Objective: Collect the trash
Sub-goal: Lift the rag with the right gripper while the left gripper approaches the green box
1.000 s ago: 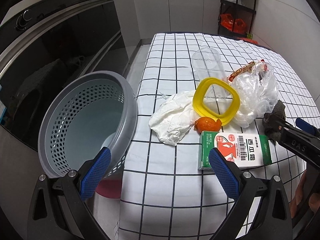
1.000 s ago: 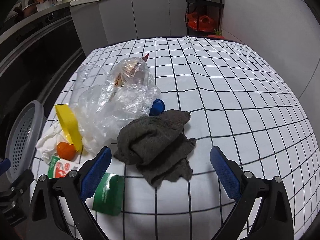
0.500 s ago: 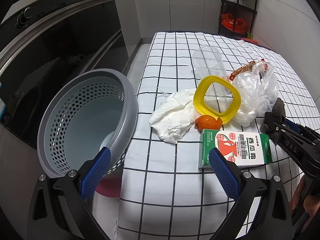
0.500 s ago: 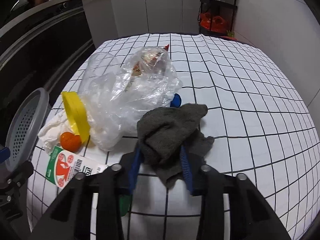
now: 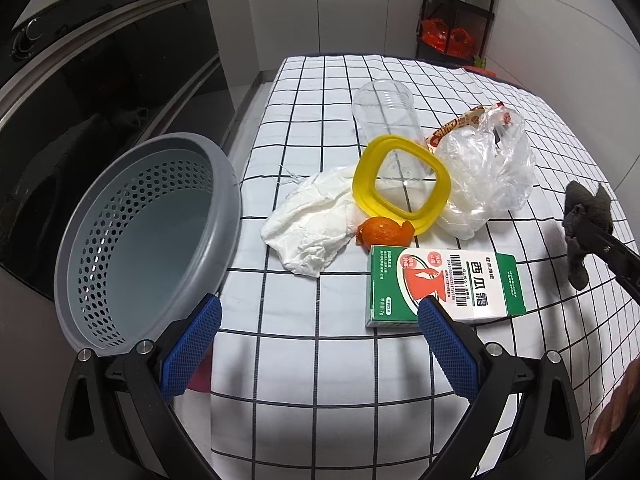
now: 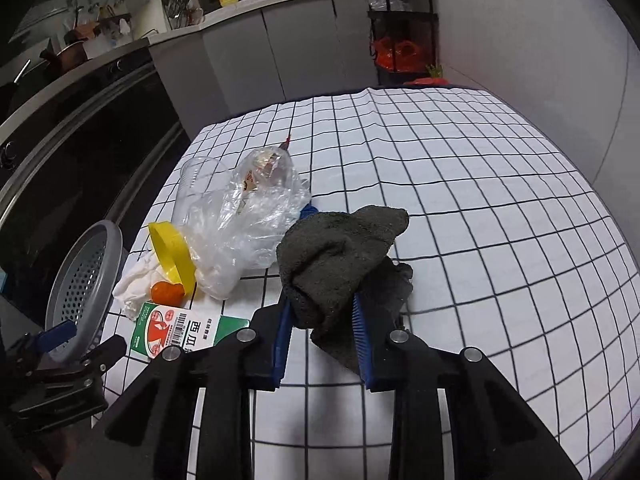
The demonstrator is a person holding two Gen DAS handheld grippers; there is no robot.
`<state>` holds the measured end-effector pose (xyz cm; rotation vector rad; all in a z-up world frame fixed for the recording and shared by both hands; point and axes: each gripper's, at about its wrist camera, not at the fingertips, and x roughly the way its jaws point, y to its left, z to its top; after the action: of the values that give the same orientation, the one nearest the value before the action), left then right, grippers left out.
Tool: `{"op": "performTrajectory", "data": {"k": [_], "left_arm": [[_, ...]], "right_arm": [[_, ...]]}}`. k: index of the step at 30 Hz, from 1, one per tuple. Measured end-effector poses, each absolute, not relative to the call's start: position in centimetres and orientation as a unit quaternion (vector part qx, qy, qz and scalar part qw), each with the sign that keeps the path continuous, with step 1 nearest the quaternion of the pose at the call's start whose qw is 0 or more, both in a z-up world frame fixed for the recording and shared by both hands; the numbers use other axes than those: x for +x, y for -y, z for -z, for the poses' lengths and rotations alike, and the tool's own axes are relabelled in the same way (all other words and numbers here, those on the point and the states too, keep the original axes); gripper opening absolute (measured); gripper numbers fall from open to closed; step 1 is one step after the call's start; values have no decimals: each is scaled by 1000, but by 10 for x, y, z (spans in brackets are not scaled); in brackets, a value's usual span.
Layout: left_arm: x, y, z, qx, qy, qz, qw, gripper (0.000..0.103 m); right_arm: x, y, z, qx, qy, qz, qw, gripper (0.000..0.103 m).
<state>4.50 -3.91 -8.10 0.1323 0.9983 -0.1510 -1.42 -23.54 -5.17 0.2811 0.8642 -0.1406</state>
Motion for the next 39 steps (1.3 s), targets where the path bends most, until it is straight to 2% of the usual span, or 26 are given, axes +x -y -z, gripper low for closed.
{"op": "performTrajectory", "data": {"k": [19,30,39], "left_arm": [[52,58,102,43,-495,159,853,96],[27,71,90,25,-474,246,845,96],[41,53,91,21,-466,218,857,96]], "right_arm": [[-34,248,55,159,-424,71,889,27],[-39,248,55,160,-424,72,888,27],[-43,245,52,160,-420,71,890,27]]}}
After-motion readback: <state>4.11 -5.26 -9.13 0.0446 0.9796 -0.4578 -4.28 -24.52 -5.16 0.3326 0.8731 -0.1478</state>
